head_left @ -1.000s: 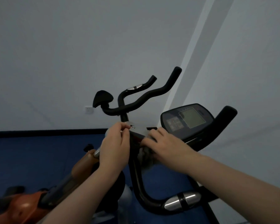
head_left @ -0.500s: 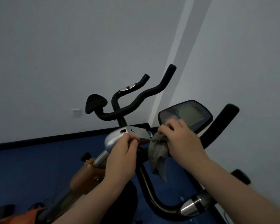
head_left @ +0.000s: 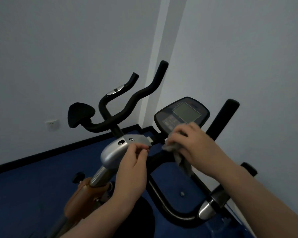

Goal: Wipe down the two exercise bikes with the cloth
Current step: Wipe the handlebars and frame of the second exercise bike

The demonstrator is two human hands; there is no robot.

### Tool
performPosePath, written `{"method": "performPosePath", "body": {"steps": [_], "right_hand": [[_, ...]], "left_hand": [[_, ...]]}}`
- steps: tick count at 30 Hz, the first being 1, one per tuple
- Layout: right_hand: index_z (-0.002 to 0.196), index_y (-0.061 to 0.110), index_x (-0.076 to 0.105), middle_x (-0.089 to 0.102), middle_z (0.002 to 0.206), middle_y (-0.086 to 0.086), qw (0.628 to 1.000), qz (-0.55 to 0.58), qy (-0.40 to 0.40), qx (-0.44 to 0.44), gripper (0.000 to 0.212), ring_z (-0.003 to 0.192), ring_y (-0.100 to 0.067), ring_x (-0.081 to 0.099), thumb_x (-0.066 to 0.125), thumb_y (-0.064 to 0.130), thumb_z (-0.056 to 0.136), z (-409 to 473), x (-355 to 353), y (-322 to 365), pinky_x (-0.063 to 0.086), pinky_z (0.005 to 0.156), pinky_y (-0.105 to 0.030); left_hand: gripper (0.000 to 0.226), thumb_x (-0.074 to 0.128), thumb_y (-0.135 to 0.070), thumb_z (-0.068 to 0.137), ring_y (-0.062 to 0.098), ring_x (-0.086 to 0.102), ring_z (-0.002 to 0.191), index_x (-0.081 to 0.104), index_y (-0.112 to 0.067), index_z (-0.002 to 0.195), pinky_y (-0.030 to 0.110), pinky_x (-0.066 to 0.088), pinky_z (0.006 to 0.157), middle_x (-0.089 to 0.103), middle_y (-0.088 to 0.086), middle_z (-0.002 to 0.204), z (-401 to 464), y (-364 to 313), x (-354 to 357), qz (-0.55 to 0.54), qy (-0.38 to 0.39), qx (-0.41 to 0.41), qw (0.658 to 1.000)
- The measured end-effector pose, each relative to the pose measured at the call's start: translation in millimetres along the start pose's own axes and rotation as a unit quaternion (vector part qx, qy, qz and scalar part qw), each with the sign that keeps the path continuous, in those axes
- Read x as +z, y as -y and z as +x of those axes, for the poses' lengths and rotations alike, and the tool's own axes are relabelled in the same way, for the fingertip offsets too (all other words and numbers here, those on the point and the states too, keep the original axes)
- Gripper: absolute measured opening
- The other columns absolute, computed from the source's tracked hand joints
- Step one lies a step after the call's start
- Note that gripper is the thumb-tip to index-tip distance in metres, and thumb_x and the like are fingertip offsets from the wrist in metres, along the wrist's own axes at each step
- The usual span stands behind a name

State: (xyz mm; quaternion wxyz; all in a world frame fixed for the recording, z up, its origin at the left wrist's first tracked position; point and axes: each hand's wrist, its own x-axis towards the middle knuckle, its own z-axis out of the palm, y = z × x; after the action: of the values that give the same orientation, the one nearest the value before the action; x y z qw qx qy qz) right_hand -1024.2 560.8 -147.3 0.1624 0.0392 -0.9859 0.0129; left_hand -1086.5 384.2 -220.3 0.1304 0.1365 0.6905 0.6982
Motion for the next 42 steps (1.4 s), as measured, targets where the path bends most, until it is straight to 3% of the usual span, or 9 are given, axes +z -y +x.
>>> {"method": "performPosePath", "body": {"steps": [6,10,14,19,24,27,31,36,42], "right_hand": [[0.109,0.016,0.072,0.061,0.116,-0.007,0.997,0.026,-0.072,0.029,0.028,0.100,-0.028,0.053,0.069,0.012,0.082,-23.5,38.3,51.6,0.053,0.076,-0.037],[0.102,0.015,0.075,0.057,0.111,-0.006,0.974,0.051,-0.144,0.170,0.037,0.101,-0.021,0.048,0.071,-0.006,0.073,-38.8,22.2,23.3,0.045,0.078,-0.025],[0.107,0.022,0.071,0.049,0.111,0.002,0.906,0.050,-0.277,0.316,0.030,0.103,-0.013,0.040,0.065,0.003,0.084,-34.7,-7.2,-4.4,0.031,0.074,-0.010],[0.112,0.021,0.069,0.047,0.130,0.001,0.920,0.032,-0.197,0.337,0.027,0.116,-0.019,0.035,0.061,0.007,0.091,-30.2,25.6,28.8,0.041,0.084,-0.019],[0.107,0.033,0.067,0.038,0.114,0.014,0.922,0.169,-0.186,0.293,0.035,0.105,-0.010,0.043,0.058,0.004,0.088,-46.6,18.9,36.4,0.041,0.079,-0.008],[0.110,0.027,0.068,0.040,0.115,0.007,0.895,0.080,-0.272,0.344,0.031,0.108,-0.010,0.038,0.057,0.006,0.089,-31.0,-3.6,7.3,0.035,0.079,-0.007],[0.121,0.021,0.064,0.040,0.130,-0.003,0.904,0.049,-0.205,0.372,0.032,0.115,-0.018,0.038,0.058,0.009,0.092,-32.7,25.8,34.4,0.046,0.090,-0.025],[0.112,0.028,0.067,0.043,0.116,0.006,0.936,0.131,-0.168,0.282,0.031,0.106,-0.010,0.041,0.059,0.008,0.089,-42.8,18.3,43.5,0.036,0.083,-0.010],[0.110,0.021,0.067,0.047,0.127,-0.004,0.865,-0.018,-0.319,0.388,0.029,0.113,-0.023,0.040,0.061,0.004,0.088,-11.8,-17.4,-0.8,0.048,0.069,-0.027]], "left_hand": [[0.031,0.048,-0.019,0.099,0.005,0.063,0.090,0.062,-0.041,0.084,0.041,0.052,0.087,0.067,-0.015,0.090,3.9,0.4,1.1,-0.031,0.009,0.000,0.999],[0.027,0.051,-0.023,0.097,-0.001,0.061,0.087,0.062,-0.044,0.084,0.032,0.048,0.082,0.065,-0.020,0.089,4.9,3.1,-1.7,0.011,0.032,0.006,0.999],[0.022,0.051,-0.025,0.097,-0.002,0.059,0.085,0.062,-0.042,0.088,0.029,0.048,0.080,0.064,-0.019,0.088,16.0,-2.7,11.4,0.083,0.088,0.032,0.992],[0.019,0.043,-0.023,0.101,0.003,0.057,0.092,0.059,-0.030,0.096,0.025,0.045,0.079,0.062,-0.008,0.098,40.5,-19.0,52.1,0.159,0.137,0.091,0.974],[0.025,0.036,-0.040,0.100,-0.010,0.053,0.080,0.055,-0.037,0.084,0.026,0.037,0.061,0.061,-0.021,0.080,37.7,-4.4,56.0,0.245,0.130,0.117,0.954],[0.031,0.037,-0.036,0.101,-0.004,0.058,0.081,0.062,-0.036,0.082,0.036,0.047,0.073,0.064,-0.024,0.082,41.1,-4.1,54.9,0.171,0.114,0.095,0.974],[0.037,0.038,-0.027,0.104,0.012,0.064,0.086,0.068,-0.022,0.082,0.045,0.051,0.087,0.068,-0.008,0.081,42.5,-3.4,50.3,0.074,0.108,0.074,0.989],[0.037,0.037,-0.029,0.104,0.010,0.064,0.086,0.067,-0.022,0.083,0.044,0.051,0.085,0.068,-0.010,0.082,44.3,1.4,50.4,0.074,0.124,0.084,0.986],[0.034,0.037,-0.034,0.102,-0.004,0.059,0.082,0.063,-0.034,0.081,0.027,0.040,0.069,0.064,-0.021,0.082,40.0,1.6,51.8,0.134,0.125,0.115,0.976]]}}
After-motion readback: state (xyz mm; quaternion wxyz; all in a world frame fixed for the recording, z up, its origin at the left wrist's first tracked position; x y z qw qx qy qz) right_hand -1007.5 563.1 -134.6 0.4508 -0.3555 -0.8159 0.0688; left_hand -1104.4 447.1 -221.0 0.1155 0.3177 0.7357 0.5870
